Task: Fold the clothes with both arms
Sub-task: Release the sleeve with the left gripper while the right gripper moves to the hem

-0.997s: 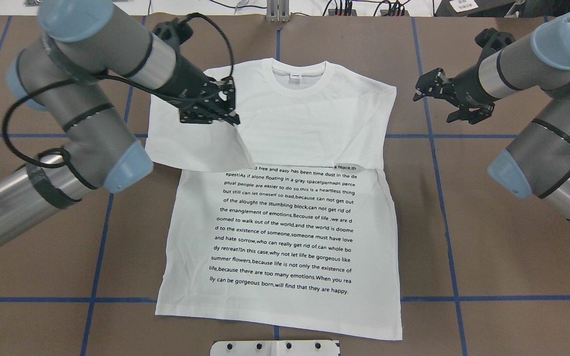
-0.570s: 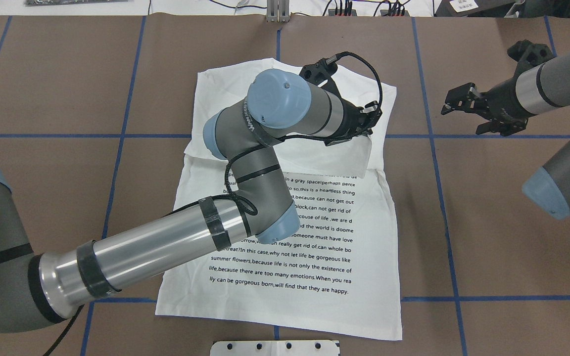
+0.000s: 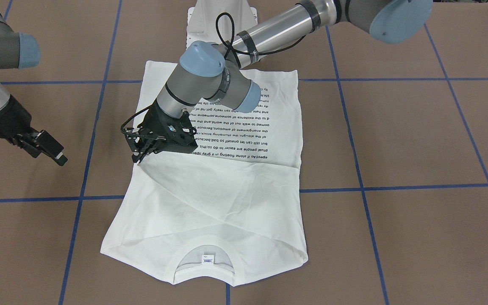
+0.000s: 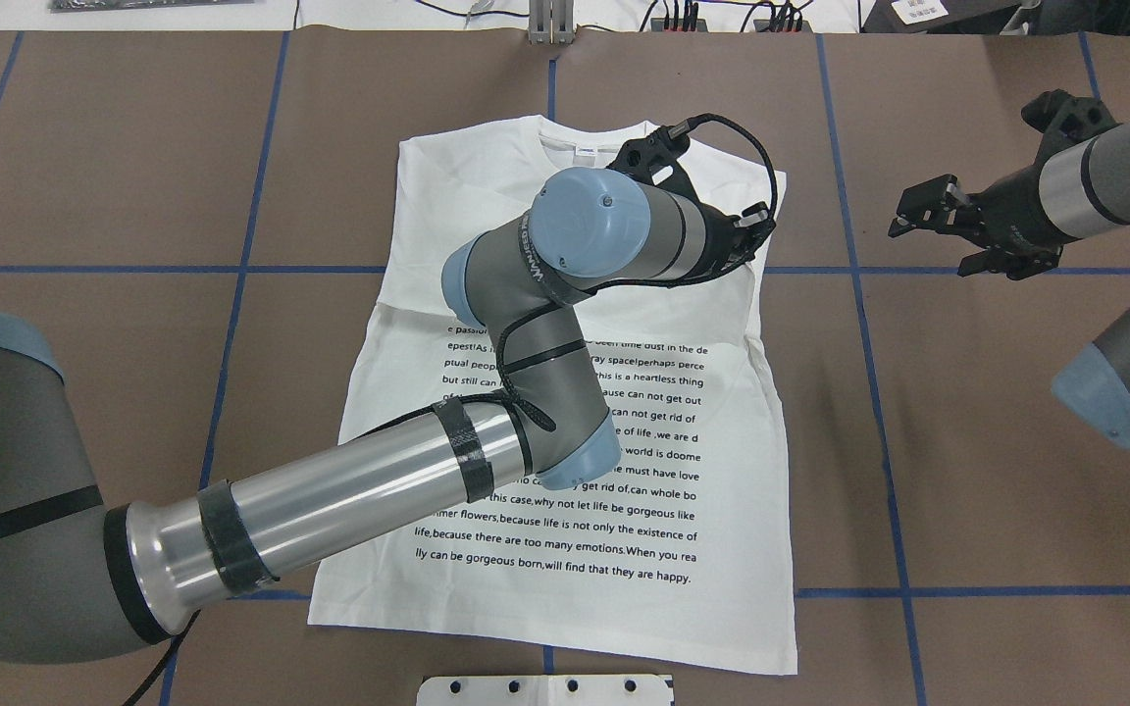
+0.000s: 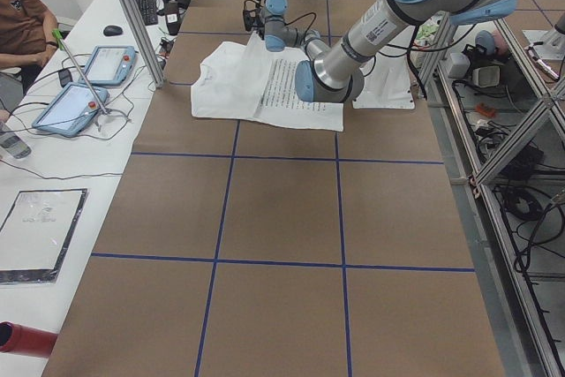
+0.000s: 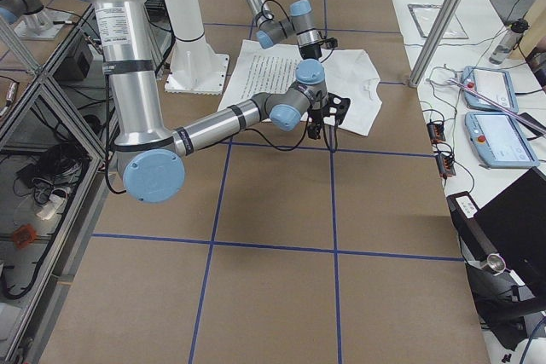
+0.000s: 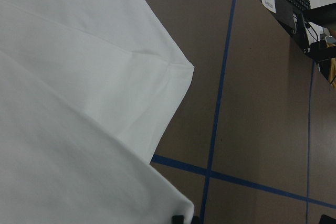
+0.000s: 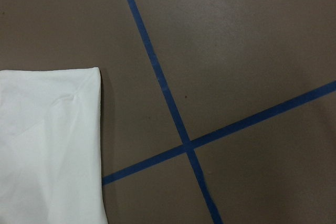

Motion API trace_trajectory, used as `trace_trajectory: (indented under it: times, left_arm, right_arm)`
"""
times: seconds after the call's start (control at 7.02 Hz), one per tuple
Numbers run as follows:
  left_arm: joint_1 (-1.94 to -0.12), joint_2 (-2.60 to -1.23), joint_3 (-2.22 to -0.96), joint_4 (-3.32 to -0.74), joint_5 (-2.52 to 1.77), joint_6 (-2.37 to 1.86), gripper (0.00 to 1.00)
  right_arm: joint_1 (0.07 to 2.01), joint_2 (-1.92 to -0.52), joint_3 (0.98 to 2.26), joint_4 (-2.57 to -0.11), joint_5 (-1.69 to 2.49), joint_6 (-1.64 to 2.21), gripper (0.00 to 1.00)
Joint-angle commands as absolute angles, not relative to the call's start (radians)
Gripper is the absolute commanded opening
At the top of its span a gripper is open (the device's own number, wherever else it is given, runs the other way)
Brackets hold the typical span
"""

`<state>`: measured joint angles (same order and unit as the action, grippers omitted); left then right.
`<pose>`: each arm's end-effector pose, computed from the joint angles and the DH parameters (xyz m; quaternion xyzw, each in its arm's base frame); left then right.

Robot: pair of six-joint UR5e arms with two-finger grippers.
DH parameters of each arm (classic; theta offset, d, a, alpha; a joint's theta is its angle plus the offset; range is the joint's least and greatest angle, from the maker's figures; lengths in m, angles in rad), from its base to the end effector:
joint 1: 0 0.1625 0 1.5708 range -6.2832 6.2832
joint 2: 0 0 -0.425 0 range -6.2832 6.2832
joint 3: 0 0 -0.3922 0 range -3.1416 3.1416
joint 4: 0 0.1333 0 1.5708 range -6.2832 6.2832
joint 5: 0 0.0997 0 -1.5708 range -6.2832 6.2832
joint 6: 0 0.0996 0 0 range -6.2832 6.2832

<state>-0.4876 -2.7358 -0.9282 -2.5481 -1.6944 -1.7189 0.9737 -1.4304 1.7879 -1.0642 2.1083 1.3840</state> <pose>0.6819 -0.4986 0.0421 0.0704 0.6781 -0.1883 0.7070 -0.2449 -0.5066 0.4258 0.0197 -0.4698 0.2330 0.8512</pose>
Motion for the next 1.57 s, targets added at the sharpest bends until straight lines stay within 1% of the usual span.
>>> trace_trajectory:
  times: [0.0, 0.14, 0.28, 0.43, 0.57, 0.71, 0.85, 1.0, 1.14, 1.28, 1.42]
  left_arm:
    - [-0.465, -2.740, -0.925, -2.591, -1.652, -1.724, 0.65]
    - [-0.466, -2.738, -0.940, -2.591, -1.652, -1.748, 0.67]
    - [-0.469, -2.728, -0.995, -2.586, -1.658, -1.802, 0.67]
    - [-0.471, -2.651, -1.102, -2.579, -1.666, -1.805, 0.65]
    - [-0.492, -2.550, -1.215, -2.560, -1.745, -1.795, 0.64]
    - [-0.543, -2.439, -1.335, -2.496, -1.837, -1.766, 0.62]
    - [-0.572, -2.316, -1.485, -2.385, -1.898, -1.659, 0.61]
    - [-0.596, -2.230, -1.612, -2.270, -1.913, -1.549, 0.61]
    - [-0.627, -2.189, -1.674, -2.196, -1.916, -1.514, 0.61]
    - [-0.637, -2.180, -1.672, -2.191, -1.911, -1.514, 0.61]
    - [-0.640, -2.175, -1.669, -2.197, -1.911, -1.514, 0.61]
  right_arm:
    - [0.970, -1.425, 1.790, -1.065, 2.103, 1.403, 1.00]
    - [0.965, -1.425, 1.792, -1.063, 2.105, 1.405, 1.00]
    - [0.933, -1.424, 1.802, -1.040, 2.103, 1.448, 1.00]
    - [0.840, -1.427, 1.836, -1.013, 2.044, 1.565, 1.00]
    - [0.704, -1.437, 1.915, -1.019, 1.919, 1.666, 1.00]
    - [0.583, -1.442, 1.958, -1.023, 1.846, 1.819, 1.00]
    - [0.457, -1.450, 2.048, -1.137, 1.785, 1.868, 0.98]
    - [0.323, -1.444, 2.178, -1.374, 1.681, 1.953, 0.98]
    - [0.189, -1.445, 2.241, -1.458, 1.545, 2.118, 0.95]
    - [0.073, -1.453, 2.241, -1.463, 1.452, 2.241, 0.93]
    - [-0.016, -1.454, 2.238, -1.526, 1.360, 2.329, 0.91]
